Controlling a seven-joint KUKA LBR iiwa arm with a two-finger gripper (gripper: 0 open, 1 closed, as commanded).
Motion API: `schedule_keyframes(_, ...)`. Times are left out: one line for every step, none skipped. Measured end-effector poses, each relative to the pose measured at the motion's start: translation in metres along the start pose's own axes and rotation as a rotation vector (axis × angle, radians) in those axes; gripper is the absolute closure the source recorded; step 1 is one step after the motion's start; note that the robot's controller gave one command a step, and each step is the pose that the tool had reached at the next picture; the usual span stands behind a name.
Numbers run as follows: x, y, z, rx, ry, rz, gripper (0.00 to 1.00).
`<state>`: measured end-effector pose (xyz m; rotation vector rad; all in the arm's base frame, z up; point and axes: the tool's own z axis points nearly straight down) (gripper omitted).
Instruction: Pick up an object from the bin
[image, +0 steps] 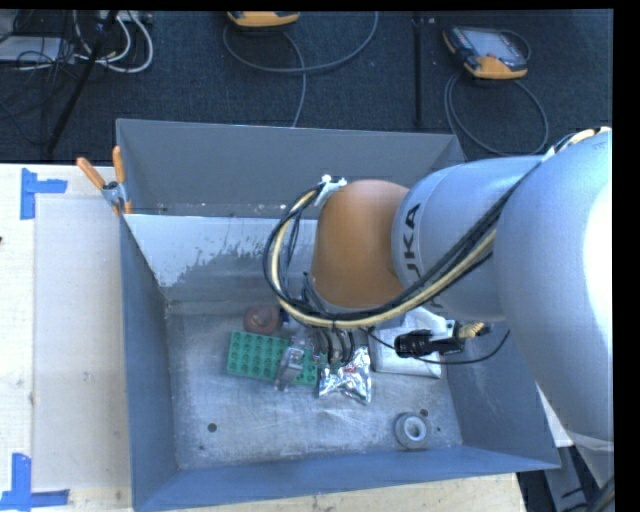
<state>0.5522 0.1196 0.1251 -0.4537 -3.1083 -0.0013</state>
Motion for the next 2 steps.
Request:
schedule_keyframes(0.000, 0.000, -0.002, 0.001, 0.001, 0.000, 1.00)
schedule_keyframes(0.000, 0.000, -0.035, -0.001, -0.002, -0.002, 1.00)
